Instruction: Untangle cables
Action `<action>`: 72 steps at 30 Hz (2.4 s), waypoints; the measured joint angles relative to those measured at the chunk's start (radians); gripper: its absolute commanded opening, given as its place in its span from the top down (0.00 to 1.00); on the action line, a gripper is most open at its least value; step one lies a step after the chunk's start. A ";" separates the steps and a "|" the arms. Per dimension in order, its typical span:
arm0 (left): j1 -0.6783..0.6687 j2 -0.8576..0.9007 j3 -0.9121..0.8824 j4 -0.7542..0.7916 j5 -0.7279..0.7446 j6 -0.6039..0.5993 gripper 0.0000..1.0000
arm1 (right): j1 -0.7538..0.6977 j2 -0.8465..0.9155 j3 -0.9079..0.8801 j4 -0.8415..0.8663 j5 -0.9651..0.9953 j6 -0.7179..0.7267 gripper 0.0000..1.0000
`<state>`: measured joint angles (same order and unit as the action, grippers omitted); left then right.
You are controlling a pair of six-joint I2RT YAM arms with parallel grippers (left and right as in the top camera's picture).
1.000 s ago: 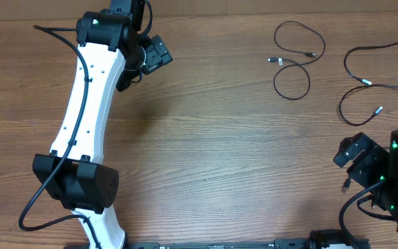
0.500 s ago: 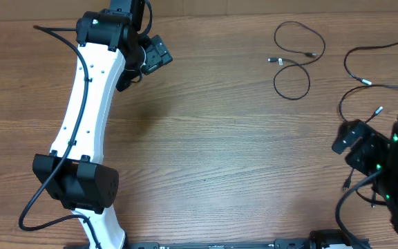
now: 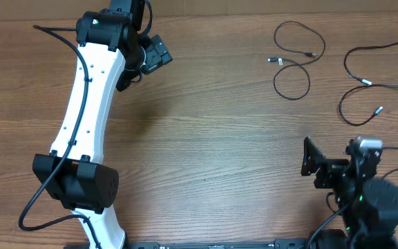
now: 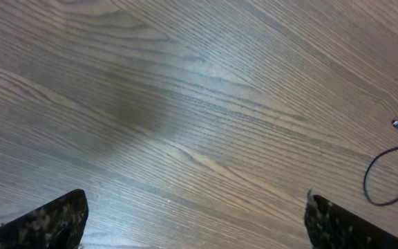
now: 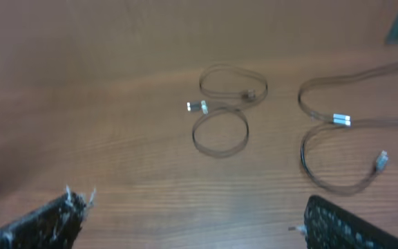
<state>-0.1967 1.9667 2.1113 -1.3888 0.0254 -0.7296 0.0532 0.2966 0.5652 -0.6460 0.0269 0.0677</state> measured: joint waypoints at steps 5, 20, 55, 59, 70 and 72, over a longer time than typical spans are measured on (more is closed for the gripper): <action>0.000 0.000 0.000 0.001 0.000 0.000 0.01 | 0.000 -0.170 -0.185 0.154 -0.011 -0.042 0.00; 0.000 0.000 0.000 0.001 0.000 0.000 0.00 | 0.000 -0.282 -0.488 0.535 -0.020 -0.061 0.00; 0.000 0.000 0.000 0.001 0.000 0.000 0.00 | 0.000 -0.283 -0.546 0.556 -0.030 -0.146 0.00; 0.000 0.000 0.000 0.001 0.000 0.000 0.00 | 0.000 -0.283 -0.546 0.556 -0.030 -0.146 0.00; 0.000 0.000 0.000 0.001 0.000 0.000 0.00 | 0.000 -0.283 -0.546 0.557 -0.030 -0.146 0.00; 0.000 0.000 0.000 0.001 0.000 0.000 0.00 | 0.000 -0.283 -0.546 0.556 -0.029 -0.146 0.00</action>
<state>-0.1967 1.9667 2.1109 -1.3880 0.0250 -0.7296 0.0532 0.0139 0.0189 -0.0898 -0.0021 -0.0780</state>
